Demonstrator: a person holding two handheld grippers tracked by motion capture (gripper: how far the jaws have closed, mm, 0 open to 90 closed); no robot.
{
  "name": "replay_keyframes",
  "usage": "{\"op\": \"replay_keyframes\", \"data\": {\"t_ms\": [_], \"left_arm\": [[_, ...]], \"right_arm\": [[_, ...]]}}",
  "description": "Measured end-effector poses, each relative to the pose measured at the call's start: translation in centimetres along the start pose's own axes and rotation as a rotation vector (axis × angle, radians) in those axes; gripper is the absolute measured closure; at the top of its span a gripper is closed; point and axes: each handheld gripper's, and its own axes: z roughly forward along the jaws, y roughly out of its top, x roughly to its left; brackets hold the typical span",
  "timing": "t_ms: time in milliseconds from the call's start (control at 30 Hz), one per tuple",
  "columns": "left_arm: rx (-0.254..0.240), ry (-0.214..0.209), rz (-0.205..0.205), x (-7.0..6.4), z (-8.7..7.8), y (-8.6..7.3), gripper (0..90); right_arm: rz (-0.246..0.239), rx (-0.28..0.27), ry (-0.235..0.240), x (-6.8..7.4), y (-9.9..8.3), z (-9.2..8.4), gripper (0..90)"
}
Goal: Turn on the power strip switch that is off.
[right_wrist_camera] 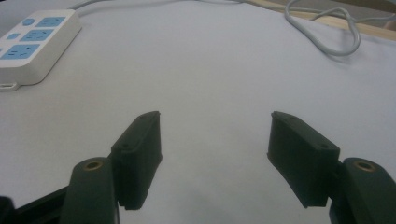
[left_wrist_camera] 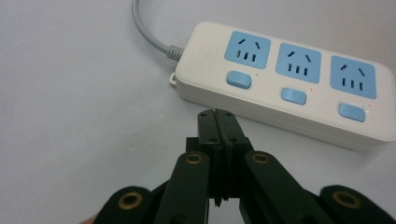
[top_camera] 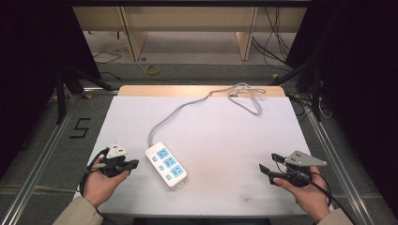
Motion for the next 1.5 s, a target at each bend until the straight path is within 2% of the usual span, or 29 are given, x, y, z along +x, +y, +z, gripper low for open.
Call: {"op": "replay_keyframes", "data": {"t_ms": [300, 433, 733, 1500], "left_arm": [[0.022, 0.008, 0.018, -0.3, 0.3, 0.6, 89.7], [0.02, 0.012, 0.013, -0.4, 0.4, 0.7, 89.8], [0.02, 0.028, 0.041, -0.2, 0.6, 0.8, 89.7], [0.035, 0.024, 0.041, -0.2, 1.0, 1.5, 89.8]], "right_arm": [[0.002, 0.006, 0.002, 0.0, 0.0, 0.1, 34.5], [0.004, 0.011, 0.003, 0.0, 0.0, 0.1, 34.4], [0.006, 0.01, 0.004, -0.1, 0.0, 0.1, 34.5], [0.01, 0.011, 0.002, -0.1, 0.0, 0.1, 34.4]]}}
